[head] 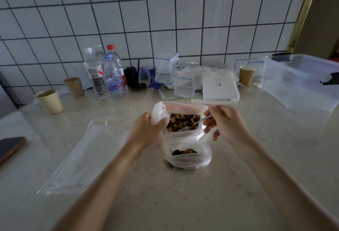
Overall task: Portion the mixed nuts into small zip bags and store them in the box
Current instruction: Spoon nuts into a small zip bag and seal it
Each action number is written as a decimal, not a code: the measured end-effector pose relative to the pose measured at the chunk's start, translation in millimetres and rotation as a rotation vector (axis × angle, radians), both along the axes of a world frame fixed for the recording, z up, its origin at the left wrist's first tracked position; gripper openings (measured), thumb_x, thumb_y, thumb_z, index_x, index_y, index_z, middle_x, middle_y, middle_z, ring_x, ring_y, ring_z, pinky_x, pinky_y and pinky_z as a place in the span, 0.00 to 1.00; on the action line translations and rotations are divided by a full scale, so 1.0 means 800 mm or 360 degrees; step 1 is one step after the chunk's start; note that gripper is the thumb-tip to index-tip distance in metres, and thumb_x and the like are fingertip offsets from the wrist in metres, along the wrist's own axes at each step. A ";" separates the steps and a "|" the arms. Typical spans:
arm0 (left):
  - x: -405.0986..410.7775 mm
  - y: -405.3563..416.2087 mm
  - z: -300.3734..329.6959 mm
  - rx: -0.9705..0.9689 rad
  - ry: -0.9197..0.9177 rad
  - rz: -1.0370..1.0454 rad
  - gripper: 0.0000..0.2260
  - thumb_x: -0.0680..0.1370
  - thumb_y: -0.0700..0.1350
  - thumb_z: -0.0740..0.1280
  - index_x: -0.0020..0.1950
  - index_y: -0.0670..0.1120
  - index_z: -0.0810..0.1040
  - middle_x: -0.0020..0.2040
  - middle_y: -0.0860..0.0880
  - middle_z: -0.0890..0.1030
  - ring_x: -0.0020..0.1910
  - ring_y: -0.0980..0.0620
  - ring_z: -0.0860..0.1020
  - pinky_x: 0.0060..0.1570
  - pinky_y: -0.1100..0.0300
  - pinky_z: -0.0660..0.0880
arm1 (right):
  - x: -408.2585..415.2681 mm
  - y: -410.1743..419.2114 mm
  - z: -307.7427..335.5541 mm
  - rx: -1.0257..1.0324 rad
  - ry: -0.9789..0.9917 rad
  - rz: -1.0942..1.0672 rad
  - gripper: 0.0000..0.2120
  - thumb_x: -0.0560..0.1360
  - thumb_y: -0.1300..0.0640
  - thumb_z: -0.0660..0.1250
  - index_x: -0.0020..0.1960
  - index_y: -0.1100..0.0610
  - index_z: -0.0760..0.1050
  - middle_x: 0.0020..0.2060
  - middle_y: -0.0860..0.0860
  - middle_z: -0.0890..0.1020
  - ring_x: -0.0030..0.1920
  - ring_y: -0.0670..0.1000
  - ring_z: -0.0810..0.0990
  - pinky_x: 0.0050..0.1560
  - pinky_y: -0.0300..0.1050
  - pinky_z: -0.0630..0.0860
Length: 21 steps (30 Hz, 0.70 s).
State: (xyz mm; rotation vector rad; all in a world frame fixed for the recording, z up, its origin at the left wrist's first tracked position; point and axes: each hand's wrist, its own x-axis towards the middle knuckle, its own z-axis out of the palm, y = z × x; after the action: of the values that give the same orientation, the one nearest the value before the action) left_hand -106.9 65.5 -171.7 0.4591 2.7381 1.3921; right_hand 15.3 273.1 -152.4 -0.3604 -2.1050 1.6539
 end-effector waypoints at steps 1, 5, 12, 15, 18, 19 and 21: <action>0.002 0.002 0.001 -0.0032 -0.0003 -0.0006 0.20 0.78 0.60 0.70 0.62 0.47 0.79 0.49 0.51 0.83 0.45 0.52 0.82 0.38 0.58 0.76 | -0.001 -0.001 -0.001 -0.0017 -0.0021 0.0022 0.14 0.86 0.55 0.60 0.48 0.60 0.79 0.32 0.51 0.84 0.32 0.51 0.84 0.25 0.45 0.74; 0.009 0.008 0.010 0.0011 -0.0113 0.0040 0.18 0.80 0.48 0.66 0.70 0.47 0.74 0.54 0.48 0.81 0.52 0.46 0.81 0.52 0.44 0.82 | -0.001 -0.005 -0.003 -0.0053 -0.0068 0.0151 0.11 0.85 0.57 0.63 0.50 0.60 0.81 0.37 0.52 0.86 0.35 0.50 0.85 0.26 0.43 0.76; 0.015 0.006 0.015 0.0227 -0.0283 -0.0085 0.17 0.81 0.40 0.64 0.70 0.48 0.74 0.59 0.44 0.81 0.59 0.42 0.80 0.64 0.36 0.77 | -0.005 -0.017 -0.013 -0.0118 -0.0118 0.0216 0.09 0.85 0.59 0.63 0.52 0.59 0.82 0.43 0.55 0.87 0.36 0.48 0.85 0.28 0.40 0.76; 0.020 0.006 0.014 0.0229 -0.0268 -0.0102 0.17 0.81 0.38 0.64 0.69 0.48 0.74 0.59 0.44 0.82 0.59 0.42 0.80 0.64 0.37 0.77 | -0.007 -0.015 -0.015 -0.0189 -0.0128 0.0193 0.09 0.85 0.60 0.63 0.54 0.60 0.82 0.43 0.54 0.88 0.37 0.48 0.86 0.29 0.39 0.76; 0.024 0.008 0.012 0.0276 -0.0287 -0.0109 0.17 0.81 0.35 0.64 0.68 0.48 0.74 0.59 0.42 0.81 0.58 0.41 0.80 0.64 0.38 0.77 | -0.009 -0.016 -0.017 -0.0223 -0.0166 0.0208 0.09 0.85 0.58 0.63 0.55 0.59 0.82 0.43 0.52 0.89 0.37 0.47 0.86 0.31 0.38 0.77; 0.024 0.008 0.011 0.0305 -0.0299 -0.0101 0.17 0.81 0.35 0.64 0.68 0.48 0.74 0.59 0.42 0.82 0.59 0.41 0.80 0.64 0.38 0.77 | -0.010 -0.016 -0.017 -0.0257 -0.0176 0.0203 0.09 0.85 0.58 0.63 0.55 0.59 0.82 0.43 0.52 0.89 0.37 0.47 0.86 0.31 0.38 0.77; 0.024 0.007 0.011 0.0355 -0.0325 -0.0082 0.16 0.81 0.34 0.64 0.67 0.47 0.75 0.58 0.41 0.82 0.59 0.39 0.81 0.64 0.37 0.77 | -0.010 -0.015 -0.017 -0.0345 -0.0193 0.0182 0.09 0.85 0.58 0.63 0.55 0.60 0.82 0.43 0.52 0.89 0.37 0.48 0.86 0.31 0.38 0.77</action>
State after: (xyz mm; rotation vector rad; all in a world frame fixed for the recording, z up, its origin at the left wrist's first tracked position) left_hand -88.1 71.3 -162.7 0.3694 2.4081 1.6393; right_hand 6.9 260.8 -166.3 -0.4239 -2.0706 1.9804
